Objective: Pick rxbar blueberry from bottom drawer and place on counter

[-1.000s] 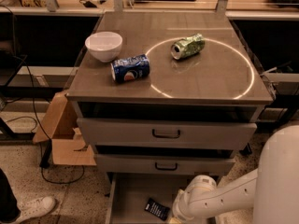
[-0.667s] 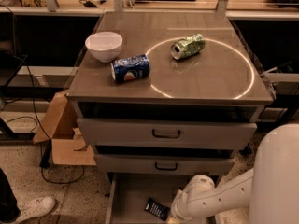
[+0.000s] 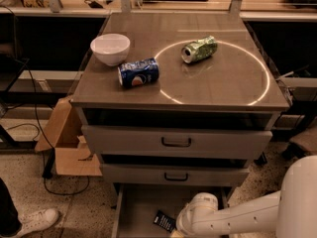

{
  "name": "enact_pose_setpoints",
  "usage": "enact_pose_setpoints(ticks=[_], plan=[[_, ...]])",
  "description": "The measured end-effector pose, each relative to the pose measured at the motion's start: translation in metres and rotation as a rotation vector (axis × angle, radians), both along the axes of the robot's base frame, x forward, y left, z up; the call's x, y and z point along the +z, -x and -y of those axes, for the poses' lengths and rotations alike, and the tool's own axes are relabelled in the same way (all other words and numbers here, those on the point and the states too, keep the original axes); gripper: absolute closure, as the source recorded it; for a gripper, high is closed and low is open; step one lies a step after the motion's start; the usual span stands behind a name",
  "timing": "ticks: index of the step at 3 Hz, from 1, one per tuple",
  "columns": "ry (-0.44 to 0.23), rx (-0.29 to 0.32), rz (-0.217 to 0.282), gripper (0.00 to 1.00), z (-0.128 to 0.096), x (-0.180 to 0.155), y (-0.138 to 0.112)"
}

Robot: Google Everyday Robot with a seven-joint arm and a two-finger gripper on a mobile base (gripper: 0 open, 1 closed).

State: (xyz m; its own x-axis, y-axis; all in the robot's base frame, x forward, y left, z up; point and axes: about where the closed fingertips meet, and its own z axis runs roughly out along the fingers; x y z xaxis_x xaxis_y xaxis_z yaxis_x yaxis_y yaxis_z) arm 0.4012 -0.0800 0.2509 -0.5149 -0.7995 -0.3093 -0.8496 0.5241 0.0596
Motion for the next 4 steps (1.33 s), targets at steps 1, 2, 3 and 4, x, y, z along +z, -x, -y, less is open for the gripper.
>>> enact_pose_setpoints(ticks=[1, 2, 3, 4], plan=[[-0.016, -0.007, 0.029, 0.00, -0.012, -0.029, -0.007], [-0.033, -0.006, 0.008, 0.00, -0.034, -0.059, -0.014], [-0.033, -0.006, 0.007, 0.00, -0.035, -0.060, -0.014], [-0.034, -0.048, -0.007, 0.00, -0.032, -0.088, -0.023]])
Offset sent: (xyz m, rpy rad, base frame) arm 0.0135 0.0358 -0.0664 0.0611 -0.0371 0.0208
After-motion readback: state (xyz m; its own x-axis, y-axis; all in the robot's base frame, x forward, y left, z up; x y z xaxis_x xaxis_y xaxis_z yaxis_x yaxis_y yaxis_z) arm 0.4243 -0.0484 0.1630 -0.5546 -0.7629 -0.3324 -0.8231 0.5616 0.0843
